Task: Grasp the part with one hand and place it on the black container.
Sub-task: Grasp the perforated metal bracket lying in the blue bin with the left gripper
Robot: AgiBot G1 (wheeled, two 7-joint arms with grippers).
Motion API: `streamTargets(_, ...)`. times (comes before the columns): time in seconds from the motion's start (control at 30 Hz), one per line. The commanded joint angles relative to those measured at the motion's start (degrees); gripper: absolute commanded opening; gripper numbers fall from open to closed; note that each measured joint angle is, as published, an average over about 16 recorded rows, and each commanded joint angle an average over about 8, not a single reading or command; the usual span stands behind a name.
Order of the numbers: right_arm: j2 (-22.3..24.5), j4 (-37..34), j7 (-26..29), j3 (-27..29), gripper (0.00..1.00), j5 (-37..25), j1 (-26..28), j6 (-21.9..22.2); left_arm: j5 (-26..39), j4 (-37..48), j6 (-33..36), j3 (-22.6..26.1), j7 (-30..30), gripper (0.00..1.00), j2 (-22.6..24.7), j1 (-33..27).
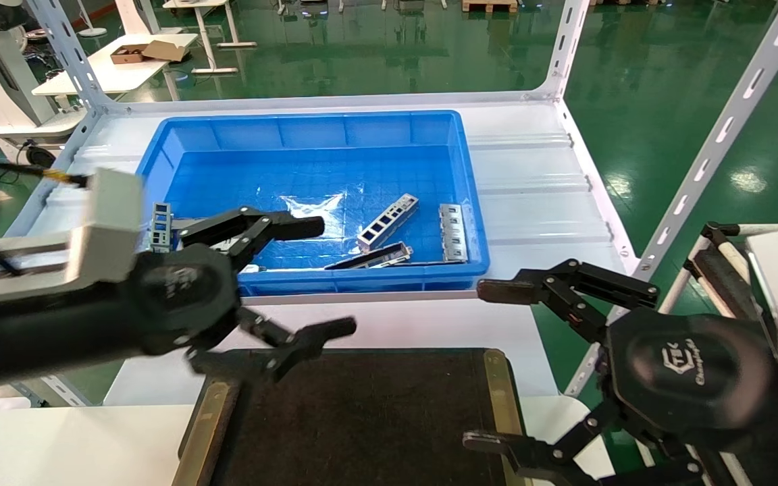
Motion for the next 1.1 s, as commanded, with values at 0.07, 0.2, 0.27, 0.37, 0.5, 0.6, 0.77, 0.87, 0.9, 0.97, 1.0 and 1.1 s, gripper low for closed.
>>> streamTargets(0.07,0.0,0.0,0.0,0.0,1.0,0.0,0.0,0.0,3.83,0.49,-3.04,1.68,-1.21,1.0,2.13,-2.05)
streamTargets(0.2,0.0,0.0,0.0,0.0,1.0,0.0,0.0,0.0,8.84,1.96,-7.92,3.69,-2.49,1.0,5.67,-4.34)
streamTargets(0.27,0.0,0.0,0.0,-0.01,1.0,0.0,0.0,0.0,11.18,2.8,-10.37,4.61,-3.02,1.0,7.39,-5.13)
streamTargets(0.37,0.0,0.0,0.0,-0.01,1.0,0.0,0.0,0.0,14.94,4.68,-13.94,6.29,-4.14,1.0,10.2,-6.3)
streamTargets(0.5,0.0,0.0,-0.01,-0.01,1.0,0.01,0.0,0.0,20.04,8.83,-17.75,9.05,-6.42,1.0,14.47,-8.6)
streamTargets(0.6,0.0,0.0,-0.01,-0.01,1.0,0.01,0.0,0.0,23.56,13.02,-20.32,11.02,-7.84,1.0,18.04,-10.6)
streamTargets(0.77,0.01,0.0,-0.01,-0.02,1.0,0.01,0.0,0.0,28.82,22.19,-25.78,13.58,-8.55,1.0,24.96,-13.95)
streamTargets(0.87,0.01,0.0,-0.01,-0.02,1.0,0.01,0.01,0.01,31.37,28.66,-29.34,14.72,-8.38,1.0,29.35,-16.01)
streamTargets(0.9,0.01,0.0,-0.01,-0.02,1.0,0.01,0.01,0.01,31.98,30.68,-30.38,15.0,-8.25,1.0,30.63,-16.65)
streamTargets(0.97,0.01,0.0,-0.01,-0.02,1.0,0.01,0.01,0.01,32.8,34.52,-32.37,15.56,-7.98,1.0,32.91,-17.86)
streamTargets(1.0,0.01,0.0,-0.01,-0.02,1.0,0.01,0.01,0.01,32.98,36.11,-33.23,15.86,-7.86,1.0,33.79,-18.37)
streamTargets(1.1,0.01,0.0,-0.01,-0.02,1.0,0.01,0.01,0.01,32.65,39.66,-35.57,17.11,-7.84,1.0,35.5,-19.55)
